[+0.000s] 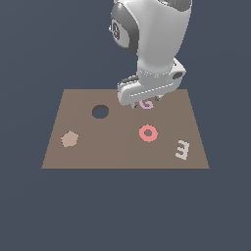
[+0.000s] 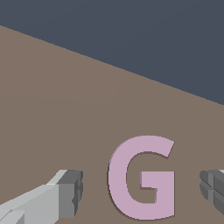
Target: Insert a designated object into the corresponding slot on a board.
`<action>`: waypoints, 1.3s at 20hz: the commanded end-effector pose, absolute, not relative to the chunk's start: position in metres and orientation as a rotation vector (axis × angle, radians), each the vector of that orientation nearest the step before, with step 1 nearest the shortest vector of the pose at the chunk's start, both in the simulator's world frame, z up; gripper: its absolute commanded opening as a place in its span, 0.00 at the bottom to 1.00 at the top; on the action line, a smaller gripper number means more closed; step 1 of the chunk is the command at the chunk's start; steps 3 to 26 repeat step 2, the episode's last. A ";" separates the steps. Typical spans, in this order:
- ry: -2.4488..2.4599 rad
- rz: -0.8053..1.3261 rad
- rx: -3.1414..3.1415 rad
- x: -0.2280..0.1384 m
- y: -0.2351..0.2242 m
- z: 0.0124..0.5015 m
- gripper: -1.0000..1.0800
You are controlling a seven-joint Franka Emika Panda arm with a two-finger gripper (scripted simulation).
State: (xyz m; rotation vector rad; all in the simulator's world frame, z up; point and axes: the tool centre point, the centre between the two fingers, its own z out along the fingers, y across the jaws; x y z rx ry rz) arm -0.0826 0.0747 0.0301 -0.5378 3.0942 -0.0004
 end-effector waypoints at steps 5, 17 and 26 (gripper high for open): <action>3.094 0.000 -0.538 -0.083 0.075 0.030 0.96; 3.094 0.000 -0.538 -0.083 0.075 0.030 0.96; 3.094 0.000 -0.538 -0.083 0.075 0.030 0.96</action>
